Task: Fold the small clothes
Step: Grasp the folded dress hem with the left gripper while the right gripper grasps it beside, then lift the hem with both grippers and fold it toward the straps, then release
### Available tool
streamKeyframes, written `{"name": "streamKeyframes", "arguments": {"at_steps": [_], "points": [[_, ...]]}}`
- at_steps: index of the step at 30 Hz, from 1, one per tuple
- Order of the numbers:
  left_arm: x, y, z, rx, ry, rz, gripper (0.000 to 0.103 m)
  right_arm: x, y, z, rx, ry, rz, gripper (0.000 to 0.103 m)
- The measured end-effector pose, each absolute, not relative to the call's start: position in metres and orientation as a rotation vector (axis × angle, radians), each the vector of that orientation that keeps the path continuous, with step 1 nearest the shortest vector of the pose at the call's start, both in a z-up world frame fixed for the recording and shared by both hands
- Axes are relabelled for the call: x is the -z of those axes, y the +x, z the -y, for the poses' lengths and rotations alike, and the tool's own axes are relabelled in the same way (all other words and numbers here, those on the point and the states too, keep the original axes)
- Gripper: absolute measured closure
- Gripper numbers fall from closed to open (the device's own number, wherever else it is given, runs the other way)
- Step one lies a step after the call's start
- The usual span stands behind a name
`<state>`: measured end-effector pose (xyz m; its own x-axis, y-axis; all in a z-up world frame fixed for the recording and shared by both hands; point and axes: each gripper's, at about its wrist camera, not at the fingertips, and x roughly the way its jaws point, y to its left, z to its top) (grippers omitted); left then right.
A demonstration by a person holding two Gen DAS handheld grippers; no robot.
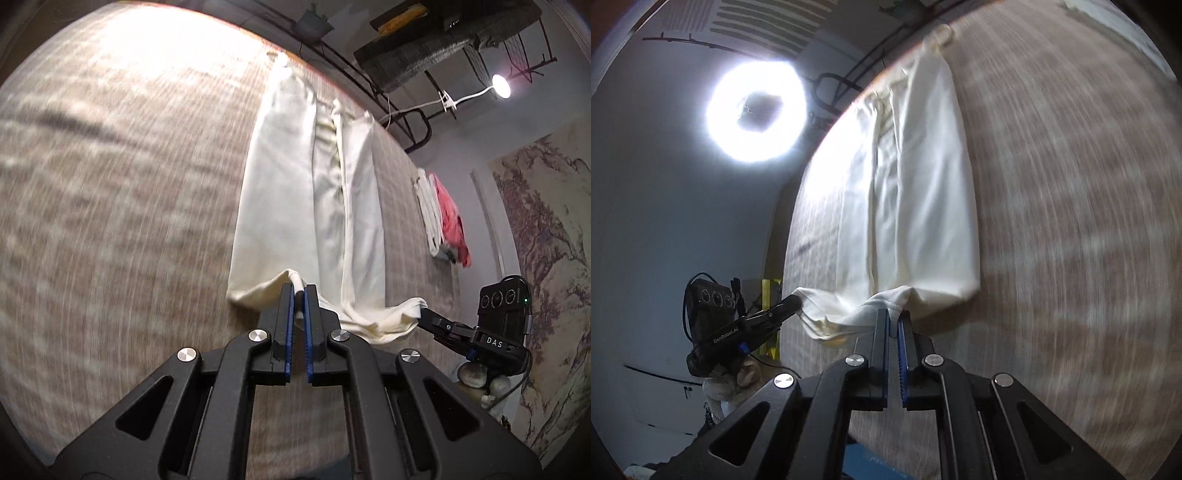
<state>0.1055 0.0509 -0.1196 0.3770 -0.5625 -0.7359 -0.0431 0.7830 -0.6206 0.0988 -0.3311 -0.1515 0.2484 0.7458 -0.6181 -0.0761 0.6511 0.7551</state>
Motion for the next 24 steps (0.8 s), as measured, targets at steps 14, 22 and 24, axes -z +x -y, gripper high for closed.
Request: {"name": "streamKeyframes", "arguments": {"at_steps": [14, 22, 24], "points": [[0.148, 0.172, -0.051, 0.297, -0.621, -1.182, 0.1, 0.145, 0.18, 0.322, -0.559, 0.643, -1.156, 0.102], [0.146, 0.183, -0.048, 0.293, -0.587, -1.15, 0.1, 0.156, 0.189, 0.327, -0.511, 0.634, -1.172, 0.102], [0.143, 0.185, -0.048, 0.283, -0.575, -1.135, 0.1, 0.158, 0.188, 0.332, -0.508, 0.642, -1.177, 0.101]]}}
